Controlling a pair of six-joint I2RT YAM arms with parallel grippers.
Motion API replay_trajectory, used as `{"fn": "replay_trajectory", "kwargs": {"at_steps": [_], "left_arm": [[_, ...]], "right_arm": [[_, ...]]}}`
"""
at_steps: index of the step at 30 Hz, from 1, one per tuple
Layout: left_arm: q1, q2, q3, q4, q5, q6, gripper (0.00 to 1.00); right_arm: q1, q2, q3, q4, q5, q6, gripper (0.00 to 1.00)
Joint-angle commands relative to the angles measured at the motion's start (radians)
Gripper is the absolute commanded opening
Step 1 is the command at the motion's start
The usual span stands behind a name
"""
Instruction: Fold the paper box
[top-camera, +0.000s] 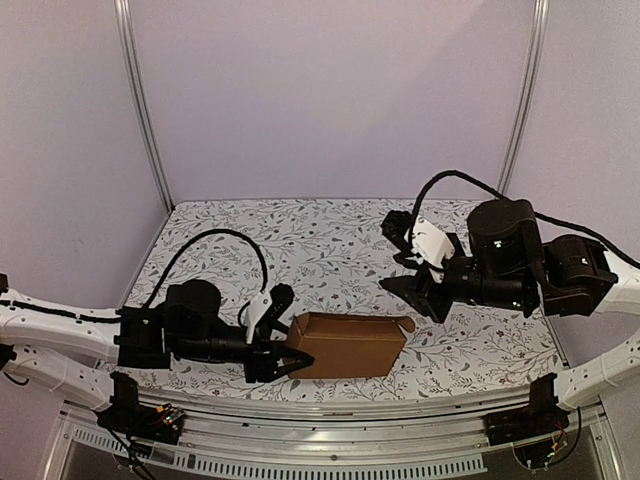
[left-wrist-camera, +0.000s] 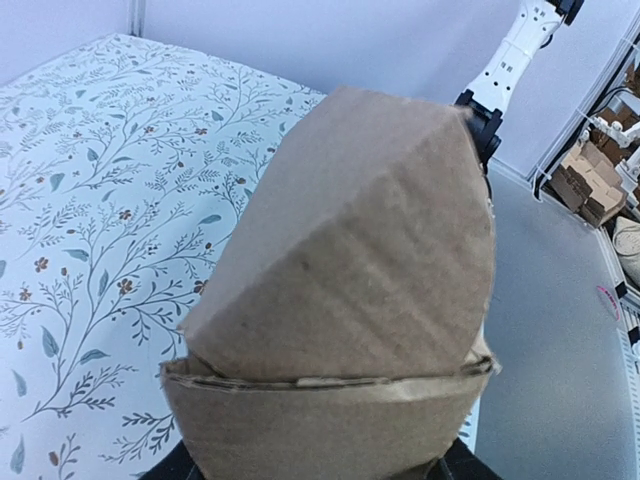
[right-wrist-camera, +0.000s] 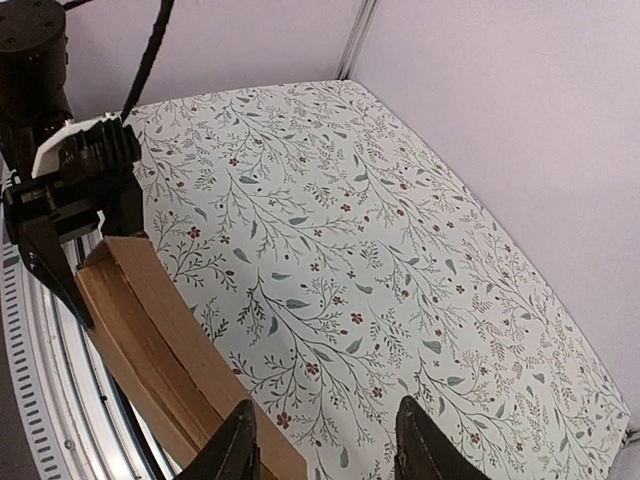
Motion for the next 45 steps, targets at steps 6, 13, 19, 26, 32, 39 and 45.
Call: {"fn": "replay_trajectory", "kwargs": {"at_steps": [6, 13, 19, 26, 32, 39, 45], "left_arm": [[0.017, -0.085, -0.041, 0.086, -0.037, 0.007, 0.03], [0.018, -0.145, -0.04, 0.038, -0.053, 0.039, 0.0], [0.018, -0.2, -0.06, 0.031, -0.009, 0.041, 0.0], [0.018, -0.246, -0.075, 0.022, 0.019, 0.045, 0.0], [0.018, -0.239, -0.074, 0.016, 0.038, 0.049, 0.0], [0.018, -0.249, -0.076, 0.013, 0.04, 0.051, 0.0], [0.018, -0.252, -0.074, 0.007, 0.041, 0.056, 0.0]], "right_arm": [[-0.041, -0.248, -0.281, -0.117, 0.012, 0.203, 0.42], [-0.049, -0.349, -0.36, -0.087, -0.075, 0.206, 0.39], [-0.064, -0.359, -0.345, -0.04, -0.152, 0.178, 0.37], [-0.064, -0.324, -0.293, 0.002, -0.2, 0.154, 0.33], [-0.064, -0.265, -0.24, 0.023, -0.231, 0.133, 0.3], [-0.065, -0.219, -0.208, 0.02, -0.232, 0.116, 0.19], [-0.064, -0.215, -0.201, 0.012, -0.232, 0.12, 0.06]]}}
